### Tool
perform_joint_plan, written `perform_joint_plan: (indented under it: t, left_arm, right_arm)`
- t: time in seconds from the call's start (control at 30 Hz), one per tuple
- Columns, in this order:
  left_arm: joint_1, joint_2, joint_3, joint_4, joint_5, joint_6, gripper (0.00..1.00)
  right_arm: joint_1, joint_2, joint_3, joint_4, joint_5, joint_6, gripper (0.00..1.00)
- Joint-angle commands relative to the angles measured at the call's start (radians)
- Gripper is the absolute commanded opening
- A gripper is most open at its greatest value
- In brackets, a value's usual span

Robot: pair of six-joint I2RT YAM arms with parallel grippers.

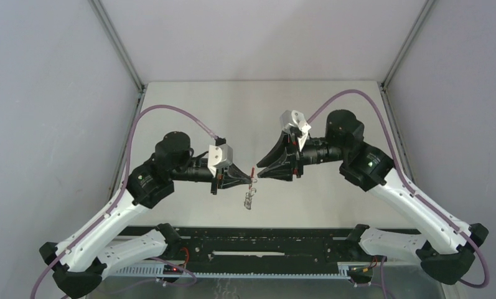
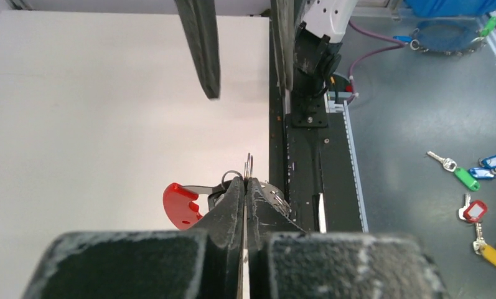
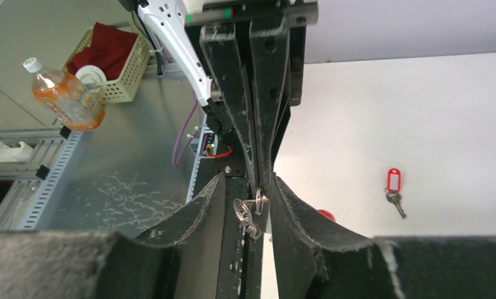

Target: Put the keys on the keyring

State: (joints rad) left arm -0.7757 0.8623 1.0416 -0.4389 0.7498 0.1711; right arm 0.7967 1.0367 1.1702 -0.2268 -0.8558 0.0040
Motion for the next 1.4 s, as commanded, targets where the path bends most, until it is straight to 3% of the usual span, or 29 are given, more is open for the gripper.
perform_joint_plan:
  t: [0.0,0.13,0.27,0.63,1.1,1.37]
  left_arm:
    - [0.002,0.005,0.082,-0.031,-0.015,0.088,0.00]
    - [0.002,0.025,0.114,-0.074,-0.020,0.137,0.00]
    - [0.001,0.031,0.125,-0.090,-0.029,0.166,0.00]
    - [-0.005,0.028,0.138,-0.117,-0.023,0.188,0.00]
    - [-0.011,0.011,0.140,-0.114,-0.009,0.211,0.00]
    - [-0.011,0.006,0.133,-0.100,-0.020,0.216,0.00]
  right_arm:
    - [0.000,0.101,0.210,-0.377,0.008,-0.194,0.40]
    - [0.052,0.185,0.345,-0.576,0.078,-0.306,0.38]
    - [0.097,0.241,0.418,-0.661,0.138,-0.359,0.33]
    - [0.152,0.273,0.476,-0.684,0.227,-0.405,0.22]
    - [0.164,0.327,0.522,-0.701,0.240,-0.410,0.29]
    - [0.171,0.346,0.530,-0.702,0.208,-0.404,0.21]
